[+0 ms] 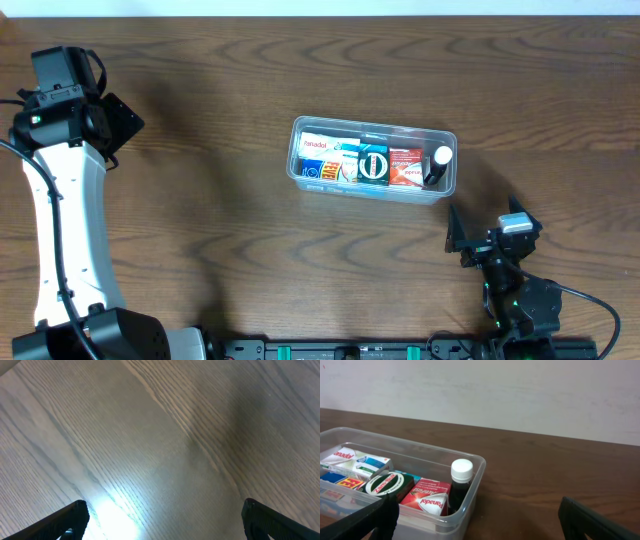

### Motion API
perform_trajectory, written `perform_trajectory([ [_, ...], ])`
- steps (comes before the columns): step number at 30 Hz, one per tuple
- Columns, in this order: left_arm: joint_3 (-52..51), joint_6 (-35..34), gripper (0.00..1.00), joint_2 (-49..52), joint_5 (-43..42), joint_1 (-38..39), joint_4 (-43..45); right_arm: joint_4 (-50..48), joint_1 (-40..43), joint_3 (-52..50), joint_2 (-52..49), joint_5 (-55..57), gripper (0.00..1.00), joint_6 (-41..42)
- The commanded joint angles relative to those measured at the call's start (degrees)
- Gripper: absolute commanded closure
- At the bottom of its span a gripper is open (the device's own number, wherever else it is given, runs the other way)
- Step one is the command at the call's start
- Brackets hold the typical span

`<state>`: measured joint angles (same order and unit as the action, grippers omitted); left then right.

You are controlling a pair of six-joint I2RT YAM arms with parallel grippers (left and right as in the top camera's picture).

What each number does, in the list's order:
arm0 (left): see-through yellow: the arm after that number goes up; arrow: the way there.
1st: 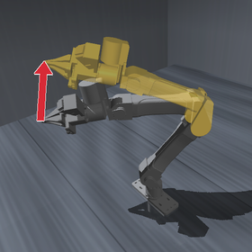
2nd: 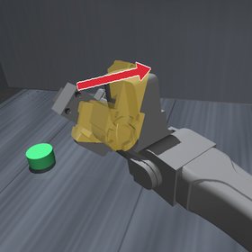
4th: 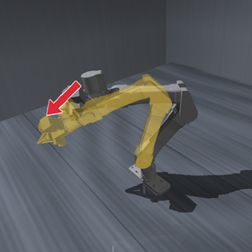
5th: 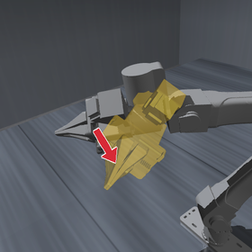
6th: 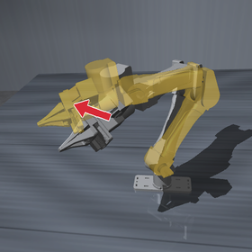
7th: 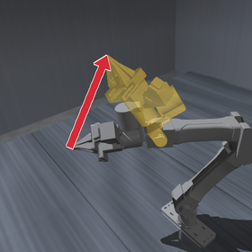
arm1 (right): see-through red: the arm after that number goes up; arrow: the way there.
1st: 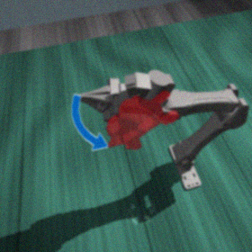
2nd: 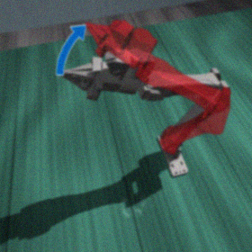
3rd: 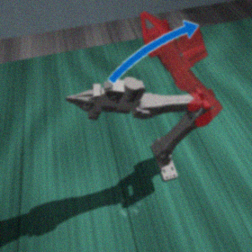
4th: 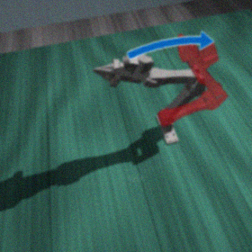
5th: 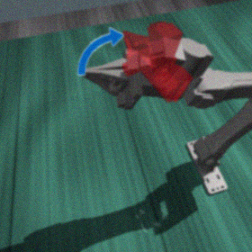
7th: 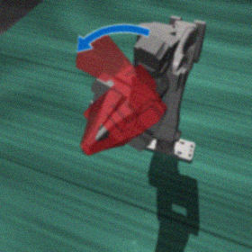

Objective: Pack container

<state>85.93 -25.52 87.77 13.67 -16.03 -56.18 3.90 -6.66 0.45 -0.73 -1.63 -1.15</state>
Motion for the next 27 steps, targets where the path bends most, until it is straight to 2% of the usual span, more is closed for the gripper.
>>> perform_trajectory([
  [1,0.5,-0.3,0.02,0.5,0.1,-0.2,-0.2,0.2,0.7,-0.1,0.4,-0.2,0.01,-1.1],
  [10,0.0,-0.3,0.02,0.2,0.1,0.3,-0.2,0.2,0.7,-0.1,0.4,-0.2,0.01,-1.1],
  [17,-5.4,-0.3,0.02,-4.9,0.4,0.4,-0.1,0.2,0.7,-0.1,0.4,-0.2,0.01,-1.1],
  [21,-15.8,-0.3,0.02,-11.9,0.8,1.4,1.3,0.2,0.7,-0.1,0.4,-0.2,0.01,-1.1],
  [27,-36.4,-0.3,0.02,-26.3,0.2,1.4,13.1,0.2,0.7,-0.1,0.4,-0.2,0.01,-1.1],
])
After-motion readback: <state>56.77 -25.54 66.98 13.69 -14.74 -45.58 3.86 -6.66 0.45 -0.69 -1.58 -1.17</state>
